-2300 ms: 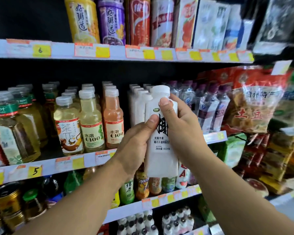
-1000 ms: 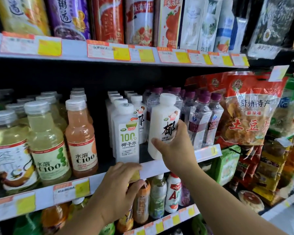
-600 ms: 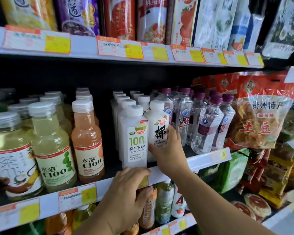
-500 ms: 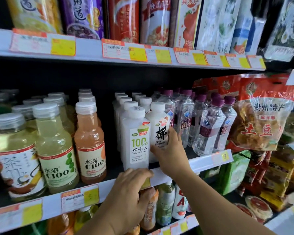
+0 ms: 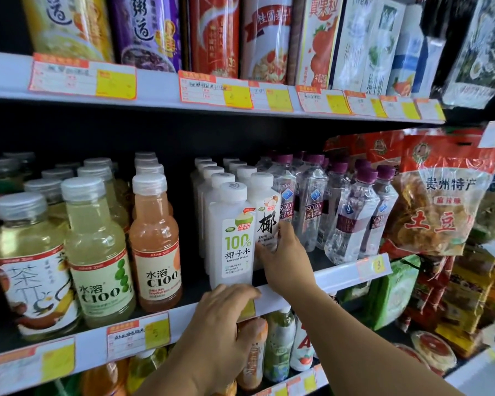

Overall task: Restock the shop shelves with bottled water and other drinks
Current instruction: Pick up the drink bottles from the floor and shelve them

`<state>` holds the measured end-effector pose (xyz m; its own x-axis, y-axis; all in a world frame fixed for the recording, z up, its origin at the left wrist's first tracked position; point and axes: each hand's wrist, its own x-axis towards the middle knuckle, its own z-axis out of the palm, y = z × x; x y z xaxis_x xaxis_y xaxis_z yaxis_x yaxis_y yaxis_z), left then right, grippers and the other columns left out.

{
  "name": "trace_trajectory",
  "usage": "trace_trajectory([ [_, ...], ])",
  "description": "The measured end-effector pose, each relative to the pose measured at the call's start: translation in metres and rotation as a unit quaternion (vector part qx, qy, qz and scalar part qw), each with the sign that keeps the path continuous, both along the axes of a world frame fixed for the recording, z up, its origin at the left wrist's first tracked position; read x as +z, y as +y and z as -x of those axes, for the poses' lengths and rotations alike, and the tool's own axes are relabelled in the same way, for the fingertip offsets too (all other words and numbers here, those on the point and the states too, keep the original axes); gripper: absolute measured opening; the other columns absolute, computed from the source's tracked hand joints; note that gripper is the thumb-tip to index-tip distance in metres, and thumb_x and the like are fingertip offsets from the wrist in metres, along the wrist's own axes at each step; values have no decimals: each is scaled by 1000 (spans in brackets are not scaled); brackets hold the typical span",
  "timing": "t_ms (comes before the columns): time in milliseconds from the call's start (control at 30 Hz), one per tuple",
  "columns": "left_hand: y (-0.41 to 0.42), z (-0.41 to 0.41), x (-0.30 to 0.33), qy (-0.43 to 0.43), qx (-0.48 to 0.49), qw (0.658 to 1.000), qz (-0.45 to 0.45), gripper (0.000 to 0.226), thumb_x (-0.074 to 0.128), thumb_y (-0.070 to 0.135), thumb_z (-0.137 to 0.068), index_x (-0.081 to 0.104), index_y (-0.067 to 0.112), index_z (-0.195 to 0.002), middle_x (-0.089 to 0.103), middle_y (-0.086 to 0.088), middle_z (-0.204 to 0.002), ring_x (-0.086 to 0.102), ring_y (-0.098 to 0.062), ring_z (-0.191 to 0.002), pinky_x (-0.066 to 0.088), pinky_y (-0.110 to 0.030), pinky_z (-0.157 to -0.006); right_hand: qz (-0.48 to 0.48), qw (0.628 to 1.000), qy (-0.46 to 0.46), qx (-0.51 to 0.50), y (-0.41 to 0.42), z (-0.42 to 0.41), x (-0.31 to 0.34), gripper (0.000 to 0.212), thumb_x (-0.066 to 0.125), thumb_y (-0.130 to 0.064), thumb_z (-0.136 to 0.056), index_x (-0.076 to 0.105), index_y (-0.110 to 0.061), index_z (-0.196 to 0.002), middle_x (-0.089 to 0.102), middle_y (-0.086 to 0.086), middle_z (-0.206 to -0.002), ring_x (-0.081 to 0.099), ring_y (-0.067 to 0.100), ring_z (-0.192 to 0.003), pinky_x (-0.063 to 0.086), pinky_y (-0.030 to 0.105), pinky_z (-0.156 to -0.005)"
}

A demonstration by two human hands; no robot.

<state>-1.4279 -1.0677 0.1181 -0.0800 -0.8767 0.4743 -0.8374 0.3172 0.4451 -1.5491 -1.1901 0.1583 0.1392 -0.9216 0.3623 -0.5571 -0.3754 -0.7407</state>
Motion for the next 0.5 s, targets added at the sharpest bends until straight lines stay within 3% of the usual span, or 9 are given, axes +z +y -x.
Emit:
trace_trajectory([
  [167,-1,1,-1,3,7,1000,4,34,50,47,-95,45,42,-128,36,31,-111,33,3,-108,25,-16,-93,-50,999,15,0,3,6,1,40,65,-47,-91,47,-20,-114,65,1,-114,61,23,-100,48,35,-77],
  [300,0,5,1,13,18,1000,2,34,56,41,-94,49,40,-128,39,27,-113,39,-3,-114,25,-15,-92,14,999,-24,-33,25,19,-11,44,63,-42,-94,50,-23,-131,58,-5,-123,58,15,-107,49,32,-86],
  [433,-1,8,3,9,28,999,19,35,63,31,-92,57,26,-126,54,14,-119,45,-11,-116,26,-18,-96,144,988,-19,-41,65,41,-41,10,60,-28,-97,64,-21,-103,58,-11,-95,59,12,-87,47,32,-71],
  [500,5,11,-10,-28,37,995,84,32,64,21,-89,62,16,-120,62,2,-120,50,-19,-114,30,-26,-100,158,987,22,-12,83,52,-71,8,61,-24,-96,67,-19,-94,58,-13,-85,58,14,-76,45,32,-64],
])
